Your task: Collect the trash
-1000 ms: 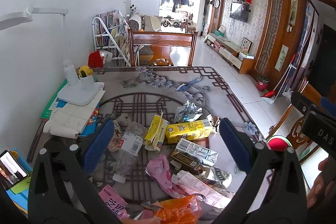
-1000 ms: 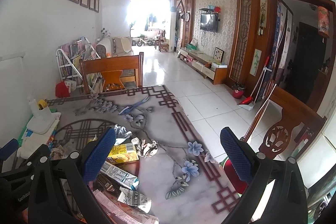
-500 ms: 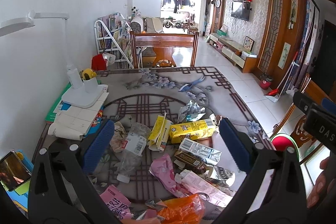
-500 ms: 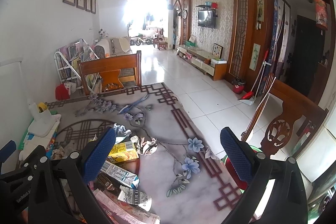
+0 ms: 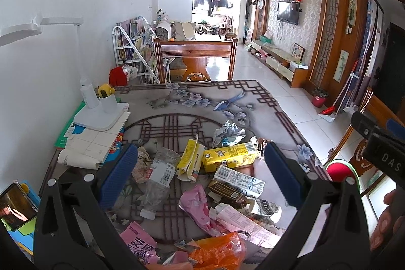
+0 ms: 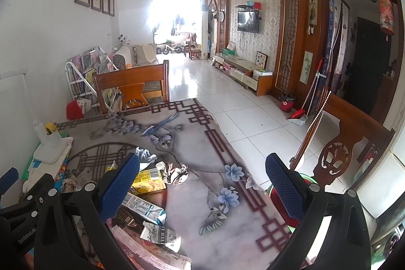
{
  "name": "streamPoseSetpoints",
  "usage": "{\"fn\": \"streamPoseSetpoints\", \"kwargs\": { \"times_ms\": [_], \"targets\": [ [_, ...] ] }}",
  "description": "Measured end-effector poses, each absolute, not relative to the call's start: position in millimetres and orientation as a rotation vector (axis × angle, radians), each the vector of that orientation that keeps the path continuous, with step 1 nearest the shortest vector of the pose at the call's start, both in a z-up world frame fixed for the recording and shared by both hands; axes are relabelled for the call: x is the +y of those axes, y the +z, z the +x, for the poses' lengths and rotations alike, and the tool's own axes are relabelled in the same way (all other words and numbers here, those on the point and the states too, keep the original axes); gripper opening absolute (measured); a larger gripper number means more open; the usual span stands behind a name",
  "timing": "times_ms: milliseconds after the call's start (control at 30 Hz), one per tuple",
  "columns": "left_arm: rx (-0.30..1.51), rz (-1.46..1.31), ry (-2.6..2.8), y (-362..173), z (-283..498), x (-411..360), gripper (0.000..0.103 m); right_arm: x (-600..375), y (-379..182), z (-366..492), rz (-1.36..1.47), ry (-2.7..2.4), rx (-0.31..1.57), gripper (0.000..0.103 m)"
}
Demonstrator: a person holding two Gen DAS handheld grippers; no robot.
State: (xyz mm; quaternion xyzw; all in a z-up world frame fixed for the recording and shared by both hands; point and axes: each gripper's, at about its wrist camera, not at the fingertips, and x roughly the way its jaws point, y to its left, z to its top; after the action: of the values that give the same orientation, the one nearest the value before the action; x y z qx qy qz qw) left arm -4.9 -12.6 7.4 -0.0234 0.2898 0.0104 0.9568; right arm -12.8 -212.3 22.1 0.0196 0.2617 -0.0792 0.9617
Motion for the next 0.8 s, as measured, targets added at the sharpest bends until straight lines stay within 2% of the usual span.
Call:
{"fn": "streamPoseSetpoints", "kwargs": {
  "times_ms": [800],
  "targets": [
    [0.618,-0.037,0.022,-0.2,-7.0,-11.4,0.098,-214.2,6.8,-12.3,0.050,-0.161,0.577,0.096]
  ]
}}
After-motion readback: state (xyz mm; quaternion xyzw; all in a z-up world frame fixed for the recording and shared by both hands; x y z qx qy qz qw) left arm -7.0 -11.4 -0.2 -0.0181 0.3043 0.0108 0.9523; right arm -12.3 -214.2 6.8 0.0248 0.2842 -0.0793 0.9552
